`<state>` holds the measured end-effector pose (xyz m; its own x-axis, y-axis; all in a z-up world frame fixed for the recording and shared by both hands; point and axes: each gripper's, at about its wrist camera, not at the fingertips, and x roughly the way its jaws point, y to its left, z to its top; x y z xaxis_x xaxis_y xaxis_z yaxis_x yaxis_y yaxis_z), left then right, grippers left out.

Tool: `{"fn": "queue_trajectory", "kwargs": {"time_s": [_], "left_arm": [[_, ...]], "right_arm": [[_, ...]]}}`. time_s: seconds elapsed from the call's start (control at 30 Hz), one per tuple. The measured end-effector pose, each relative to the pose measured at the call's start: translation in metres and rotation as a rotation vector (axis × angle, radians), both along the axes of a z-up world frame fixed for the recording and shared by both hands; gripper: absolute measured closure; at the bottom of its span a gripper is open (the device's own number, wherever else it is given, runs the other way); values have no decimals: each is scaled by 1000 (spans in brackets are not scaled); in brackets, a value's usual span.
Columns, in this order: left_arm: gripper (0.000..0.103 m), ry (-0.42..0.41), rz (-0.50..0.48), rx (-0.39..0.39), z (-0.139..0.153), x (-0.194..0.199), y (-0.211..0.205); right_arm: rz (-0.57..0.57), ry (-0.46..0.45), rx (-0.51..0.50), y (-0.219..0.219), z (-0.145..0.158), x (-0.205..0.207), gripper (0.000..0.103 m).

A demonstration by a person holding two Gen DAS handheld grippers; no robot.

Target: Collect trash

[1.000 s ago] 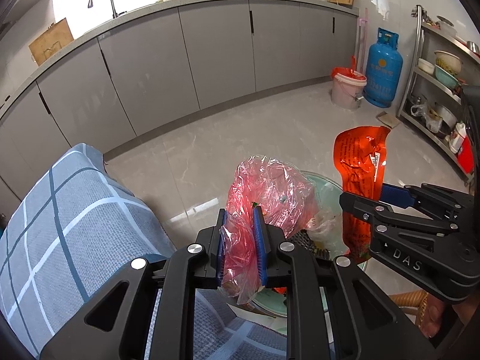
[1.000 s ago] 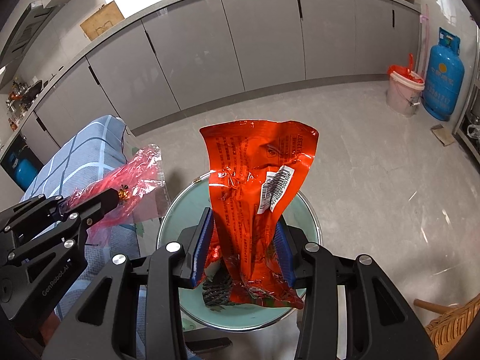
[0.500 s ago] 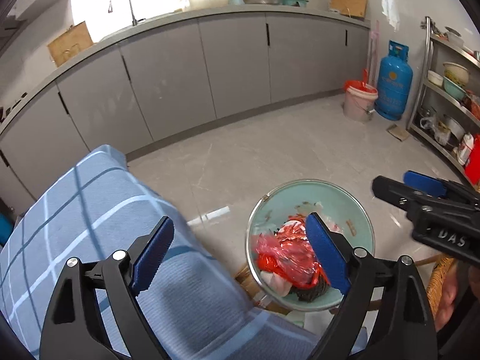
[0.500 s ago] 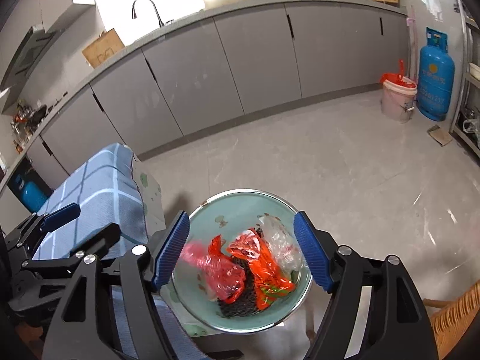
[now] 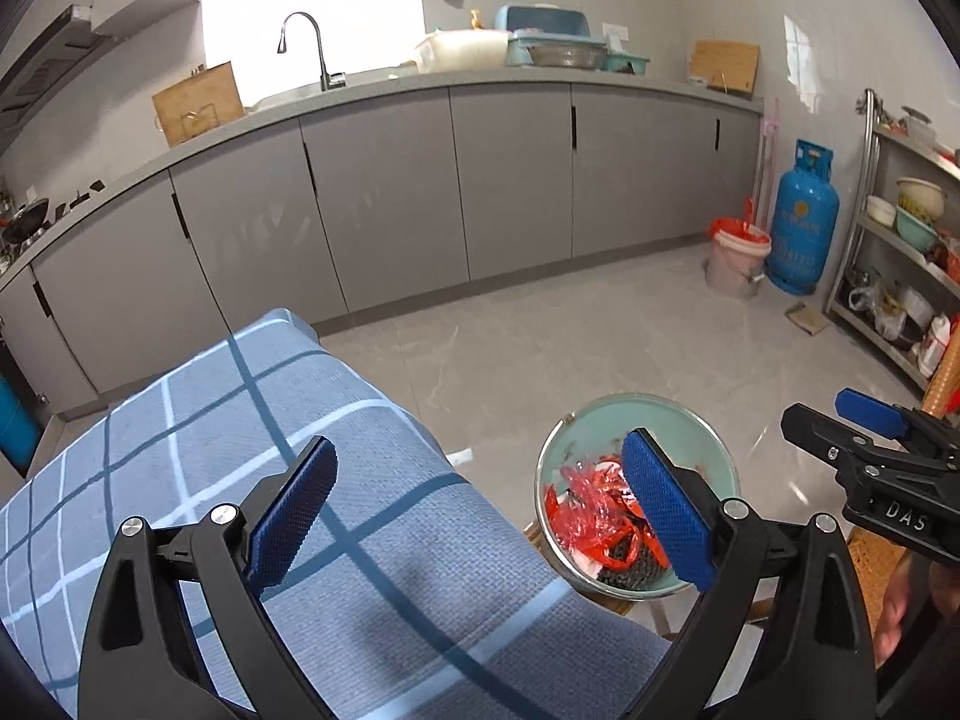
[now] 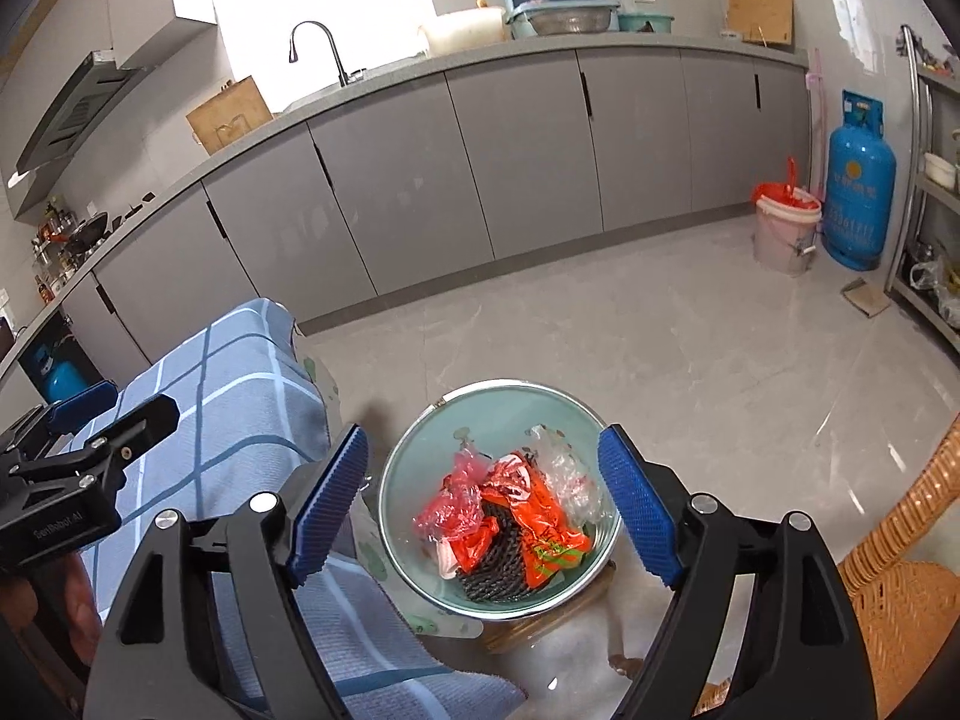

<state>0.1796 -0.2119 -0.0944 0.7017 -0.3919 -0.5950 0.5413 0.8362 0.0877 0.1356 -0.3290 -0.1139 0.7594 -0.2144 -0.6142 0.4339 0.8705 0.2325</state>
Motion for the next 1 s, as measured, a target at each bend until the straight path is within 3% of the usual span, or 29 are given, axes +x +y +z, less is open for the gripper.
{"fn": "queue_trajectory", "kwargs": {"time_s": [0.37,1.0], "left_arm": [[9,-30,12,-51,22,-8,21],[9,-31,26,-65,25,-6,28]], "right_arm": [[16,-26,-43,16,26,-7,22],[27,-23,-51,18,31,-6,21]]}}
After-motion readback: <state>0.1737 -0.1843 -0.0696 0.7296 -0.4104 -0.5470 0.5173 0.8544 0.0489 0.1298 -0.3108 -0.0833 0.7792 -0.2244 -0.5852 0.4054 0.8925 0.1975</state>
